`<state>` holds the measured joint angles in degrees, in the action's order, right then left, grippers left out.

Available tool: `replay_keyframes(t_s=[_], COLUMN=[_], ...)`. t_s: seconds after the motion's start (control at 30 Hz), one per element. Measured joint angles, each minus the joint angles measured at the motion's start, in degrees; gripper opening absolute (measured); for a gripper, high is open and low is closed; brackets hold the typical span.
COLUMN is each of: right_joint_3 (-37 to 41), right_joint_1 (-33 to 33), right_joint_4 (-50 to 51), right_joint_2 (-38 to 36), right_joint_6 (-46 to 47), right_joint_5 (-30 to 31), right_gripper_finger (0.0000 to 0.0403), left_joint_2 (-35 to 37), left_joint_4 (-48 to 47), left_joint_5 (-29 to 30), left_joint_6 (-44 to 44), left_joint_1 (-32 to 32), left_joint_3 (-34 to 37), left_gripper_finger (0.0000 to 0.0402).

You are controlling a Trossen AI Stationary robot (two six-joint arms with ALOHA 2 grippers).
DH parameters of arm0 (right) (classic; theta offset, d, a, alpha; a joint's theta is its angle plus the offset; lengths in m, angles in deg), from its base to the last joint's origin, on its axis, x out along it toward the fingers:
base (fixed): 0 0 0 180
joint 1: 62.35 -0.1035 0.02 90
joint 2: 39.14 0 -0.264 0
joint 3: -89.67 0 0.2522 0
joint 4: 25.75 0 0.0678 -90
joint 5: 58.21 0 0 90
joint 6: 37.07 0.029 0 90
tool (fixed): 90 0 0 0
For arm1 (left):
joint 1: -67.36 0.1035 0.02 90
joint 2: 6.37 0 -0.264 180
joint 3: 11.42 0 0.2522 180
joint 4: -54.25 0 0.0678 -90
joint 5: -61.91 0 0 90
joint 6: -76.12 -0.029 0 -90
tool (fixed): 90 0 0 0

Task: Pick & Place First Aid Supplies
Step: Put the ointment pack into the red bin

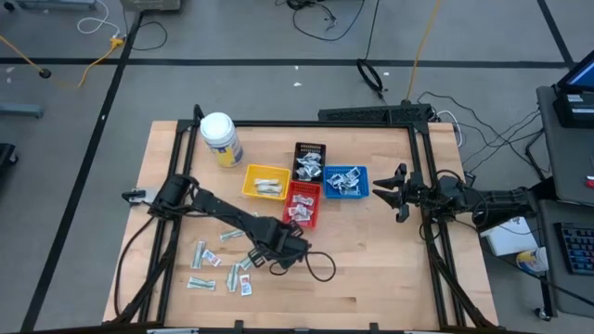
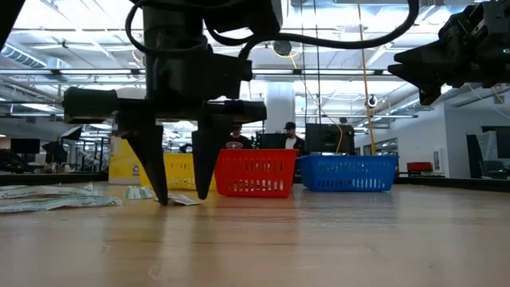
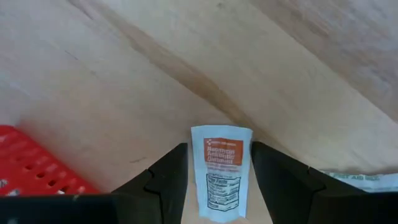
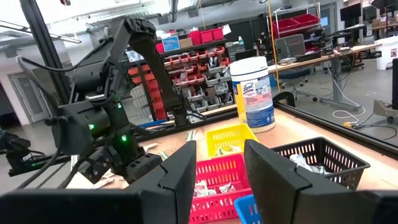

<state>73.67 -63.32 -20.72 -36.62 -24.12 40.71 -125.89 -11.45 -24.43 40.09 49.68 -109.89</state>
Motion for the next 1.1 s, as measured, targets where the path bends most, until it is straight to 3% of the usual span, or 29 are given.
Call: replay_keyframes(t_s=[0.13,0.43,0.77,1.1], right_joint_3=[-0.01,0.01,0.01,-0.01], right_joint_1=[0.02,0.02,0.01,0.02], right_joint_4=[0.00,0.00,0.00,0.01], right_joint_2=[0.00,0.00,0.00,0.00], right_joint_6=[0.01,0.02,0.01,0.02], right_joint_5=[0.00,0.00,0.00,0.00], right_gripper_finger=[0.0130,0.0130,0.0130,0.0130], left_joint_2=[0.02,0.02,0.77,11.98], left_joint_4=[0.07,1.18,-0.90,-8.26], left_joint_5=[-1.09,-4.13,-7.53,-6.68], left_joint_6=[-1.89,-2.38,0.05,1.48], left_joint_1=[0.03,0.12,0.07,0.92], left_joint_3=[0.19,0.30,0.06,-0.36], left_gripper_finger=[0.0161,0.0013,0.0003,0.0001])
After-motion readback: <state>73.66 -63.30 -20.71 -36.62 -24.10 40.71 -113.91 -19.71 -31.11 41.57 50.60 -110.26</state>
